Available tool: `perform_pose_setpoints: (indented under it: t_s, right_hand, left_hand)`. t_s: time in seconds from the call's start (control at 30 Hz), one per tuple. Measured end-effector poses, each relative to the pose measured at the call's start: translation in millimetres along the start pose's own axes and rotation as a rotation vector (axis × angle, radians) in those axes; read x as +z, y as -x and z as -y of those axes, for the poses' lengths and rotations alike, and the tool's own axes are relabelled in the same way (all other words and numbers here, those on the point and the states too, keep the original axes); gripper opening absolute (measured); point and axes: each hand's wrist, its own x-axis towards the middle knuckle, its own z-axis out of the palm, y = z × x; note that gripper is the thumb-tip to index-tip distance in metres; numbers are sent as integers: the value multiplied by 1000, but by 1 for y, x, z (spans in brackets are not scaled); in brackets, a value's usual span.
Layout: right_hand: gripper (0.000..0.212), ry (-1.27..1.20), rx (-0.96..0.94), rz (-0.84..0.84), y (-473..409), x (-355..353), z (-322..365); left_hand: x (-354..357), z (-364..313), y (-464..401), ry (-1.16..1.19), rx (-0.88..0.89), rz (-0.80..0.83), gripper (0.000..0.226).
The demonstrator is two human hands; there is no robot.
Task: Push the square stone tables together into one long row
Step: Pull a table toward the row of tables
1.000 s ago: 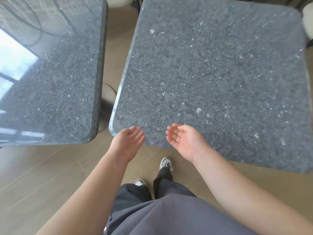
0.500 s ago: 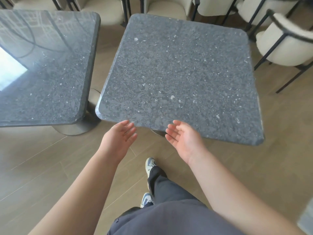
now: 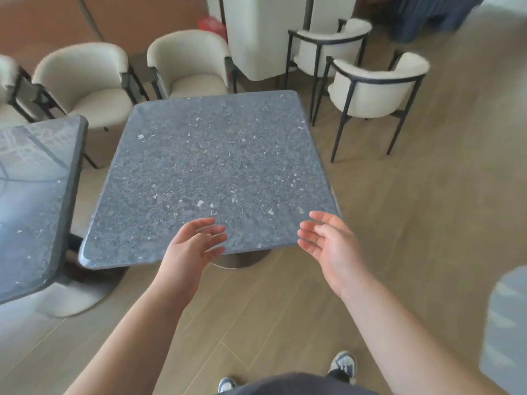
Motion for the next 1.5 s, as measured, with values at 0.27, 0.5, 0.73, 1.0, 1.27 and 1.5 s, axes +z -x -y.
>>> perform_pose_setpoints:
  t_s: [0.27,0.5,0.73,1.0,1.27,1.5]
  right_hand:
    - [38,157,-214,-131,-56,-192,138]
    - [37,199,-387,-48,-111,-256,218]
    - [38,238,-457,-27,-236,-268,280]
    - [38,341,-415,1,-426,-246,374]
    - [36,362,-428,79,-578,-213,449]
    - [32,384,-388,227,-736,-172,500]
  left_hand:
    - [255,8,-17,-194,255,250,34]
    - [381,-5,-41,-303,431,348,38]
    - [461,-12,-142,-309,421,311,37]
    - [557,-57,-317,-216,406,224,35]
    - [621,-116,-450,-234,391,141,31]
    - [663,-139,-568,-274,412,-7,31]
